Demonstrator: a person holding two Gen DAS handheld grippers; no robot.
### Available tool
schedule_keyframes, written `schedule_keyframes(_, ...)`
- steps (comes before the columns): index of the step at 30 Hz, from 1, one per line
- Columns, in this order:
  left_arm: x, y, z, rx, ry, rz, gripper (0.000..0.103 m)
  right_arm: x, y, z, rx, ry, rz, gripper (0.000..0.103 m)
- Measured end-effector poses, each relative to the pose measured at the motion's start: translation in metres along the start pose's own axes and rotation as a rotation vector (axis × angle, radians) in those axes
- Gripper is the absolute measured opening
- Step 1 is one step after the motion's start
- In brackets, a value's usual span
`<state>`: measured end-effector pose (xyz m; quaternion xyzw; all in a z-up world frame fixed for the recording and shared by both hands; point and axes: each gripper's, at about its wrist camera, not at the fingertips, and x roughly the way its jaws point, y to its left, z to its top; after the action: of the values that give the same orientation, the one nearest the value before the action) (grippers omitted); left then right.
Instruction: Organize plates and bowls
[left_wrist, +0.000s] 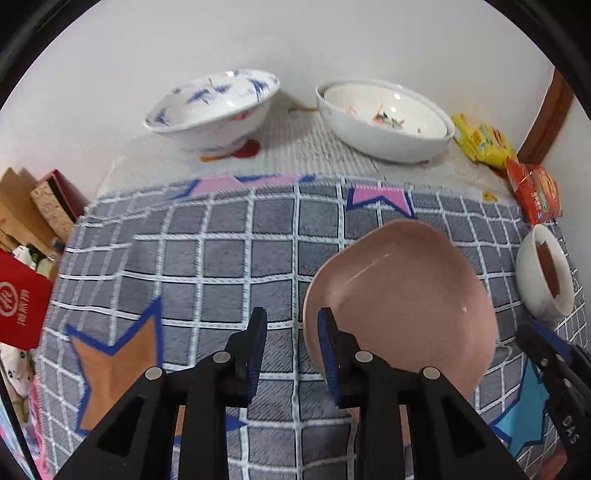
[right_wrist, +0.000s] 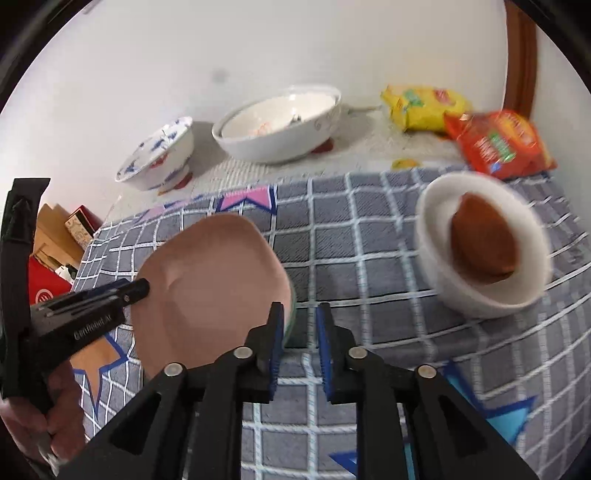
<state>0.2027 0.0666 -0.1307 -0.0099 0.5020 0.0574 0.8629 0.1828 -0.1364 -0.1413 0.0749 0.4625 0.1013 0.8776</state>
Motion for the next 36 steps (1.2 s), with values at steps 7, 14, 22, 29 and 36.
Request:
schedule_keyframes(7, -0.042, -0.042, 0.005, 0.043, -0.07, -0.043, 0.039, -0.072, -0.029, -0.002, -0.071, -0.112, -0.1, 0.04)
schedule_keyframes(14, -0.06, -0.109, 0.003, 0.112, -0.09, -0.113, 0.041, -0.111, -0.094, -0.009, -0.009, -0.174, -0.207, 0.044)
schedule_keyframes(22, -0.057, -0.158, 0.0, 0.134, -0.07, -0.174, 0.041, -0.119, -0.148, -0.01, 0.044, -0.145, -0.176, 0.044)
schedule_keyframes(29, -0.041, -0.185, 0.006, 0.144, -0.048, -0.199, 0.042, -0.098, -0.175, 0.001, 0.093, -0.105, -0.153, 0.044)
schedule_keyframes(36, -0.019, -0.198, 0.018, 0.133, -0.013, -0.224, 0.045, -0.059, -0.182, 0.021, 0.117, -0.055, -0.108, 0.045)
